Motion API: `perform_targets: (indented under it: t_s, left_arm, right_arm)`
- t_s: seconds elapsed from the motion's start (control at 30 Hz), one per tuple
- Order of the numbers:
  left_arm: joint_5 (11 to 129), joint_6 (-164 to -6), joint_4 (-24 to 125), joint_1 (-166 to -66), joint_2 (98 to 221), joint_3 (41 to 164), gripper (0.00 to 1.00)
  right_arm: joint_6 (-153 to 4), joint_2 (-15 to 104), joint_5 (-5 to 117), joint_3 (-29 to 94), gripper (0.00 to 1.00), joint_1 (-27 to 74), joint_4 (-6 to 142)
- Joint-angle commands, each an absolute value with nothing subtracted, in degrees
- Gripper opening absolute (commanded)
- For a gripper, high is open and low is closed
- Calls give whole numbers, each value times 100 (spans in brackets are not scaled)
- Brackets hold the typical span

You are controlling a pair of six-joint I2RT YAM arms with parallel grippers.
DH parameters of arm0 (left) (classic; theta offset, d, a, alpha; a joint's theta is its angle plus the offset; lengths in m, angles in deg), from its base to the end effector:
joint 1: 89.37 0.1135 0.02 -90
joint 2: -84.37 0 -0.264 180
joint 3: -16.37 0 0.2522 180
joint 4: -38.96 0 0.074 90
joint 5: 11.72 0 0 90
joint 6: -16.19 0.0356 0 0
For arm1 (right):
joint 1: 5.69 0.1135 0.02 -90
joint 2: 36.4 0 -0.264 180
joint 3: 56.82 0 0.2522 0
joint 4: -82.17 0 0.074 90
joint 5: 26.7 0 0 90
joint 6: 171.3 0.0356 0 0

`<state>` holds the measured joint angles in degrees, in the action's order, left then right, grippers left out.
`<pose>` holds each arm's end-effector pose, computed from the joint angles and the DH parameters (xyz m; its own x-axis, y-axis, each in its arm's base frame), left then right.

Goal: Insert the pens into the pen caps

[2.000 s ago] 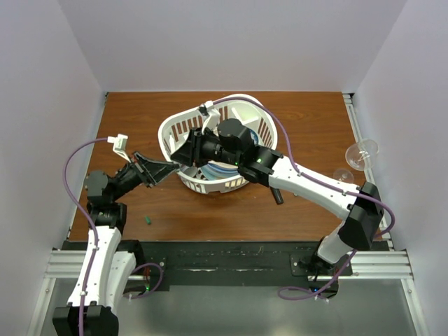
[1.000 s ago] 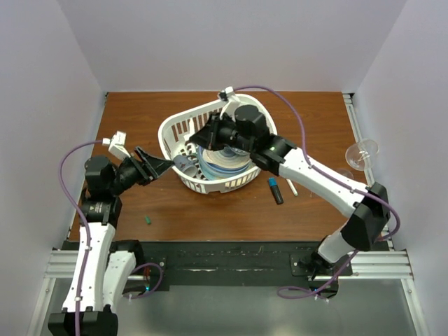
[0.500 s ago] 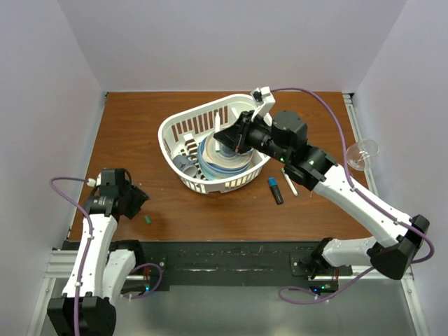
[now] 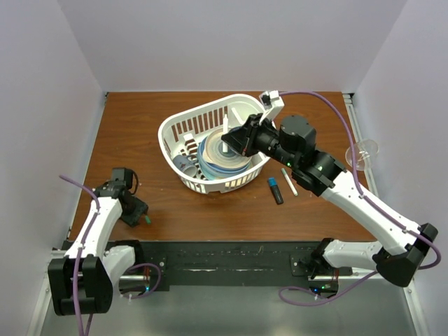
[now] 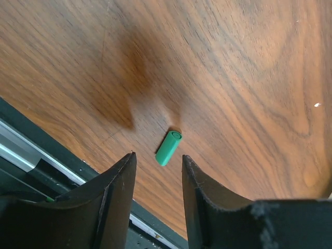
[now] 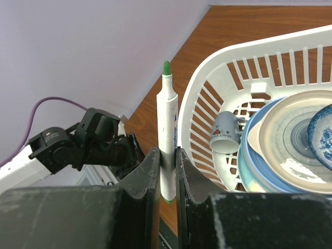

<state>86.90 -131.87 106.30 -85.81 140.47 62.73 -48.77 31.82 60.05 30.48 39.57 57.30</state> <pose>0.1451 0.0144 0.1835 -0.4342 -0.8676 -0.2423 -0.8757 0.4696 -0.1125 0.1882 0.1928 0.4300 -0.4626 0.2959 -0.8357 -0.5932 0.5973 0.5398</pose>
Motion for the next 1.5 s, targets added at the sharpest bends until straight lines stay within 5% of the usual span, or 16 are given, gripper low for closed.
perform_targets:
  t_s: [0.0, 0.83, 1.03, 1.17, 1.47]
  left_arm:
    - [8847, -13270, 10405, -8611, 14115, 6283, 45]
    - [8873, -13419, 9658, -9059, 15047, 6028, 34]
    - [8839, -13357, 9412, -9077, 15266, 5922, 21]
    - [8751, -13270, 9350, -9077, 15284, 5913, 1]
    - [8461, -12866, 9579, -9086, 14318, 6493, 0]
  right_arm:
    - [-5010, 3039, 6207, 2945, 0, 3922, 5848]
    - [-5204, 2688, 6479, 2945, 0, 3887, 5672]
    - [-5195, 2644, 6427, 2927, 0, 3896, 5637]
    - [-5265, 2582, 6400, 2883, 0, 3896, 5523]
    - [-5265, 2407, 5417, 2321, 0, 3896, 5610]
